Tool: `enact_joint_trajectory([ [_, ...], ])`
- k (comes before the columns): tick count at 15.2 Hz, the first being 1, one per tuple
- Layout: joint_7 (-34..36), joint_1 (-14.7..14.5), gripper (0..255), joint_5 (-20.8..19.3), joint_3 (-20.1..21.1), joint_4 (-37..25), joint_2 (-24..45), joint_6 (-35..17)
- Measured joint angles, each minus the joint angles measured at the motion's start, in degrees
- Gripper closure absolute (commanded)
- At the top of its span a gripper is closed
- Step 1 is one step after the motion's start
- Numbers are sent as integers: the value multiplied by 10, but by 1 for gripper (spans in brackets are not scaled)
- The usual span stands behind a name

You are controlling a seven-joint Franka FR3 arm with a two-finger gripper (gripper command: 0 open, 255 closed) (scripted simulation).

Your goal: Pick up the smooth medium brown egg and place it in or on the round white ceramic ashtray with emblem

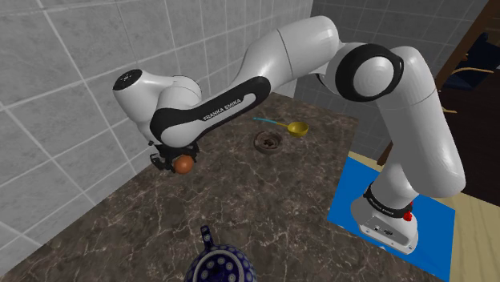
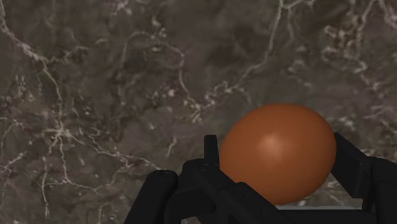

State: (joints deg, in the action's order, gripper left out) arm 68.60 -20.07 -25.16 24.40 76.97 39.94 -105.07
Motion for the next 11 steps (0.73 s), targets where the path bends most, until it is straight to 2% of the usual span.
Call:
enact_joint_trajectory([
  [11,-16,-2,255,12,7,-40,-25,61],
])
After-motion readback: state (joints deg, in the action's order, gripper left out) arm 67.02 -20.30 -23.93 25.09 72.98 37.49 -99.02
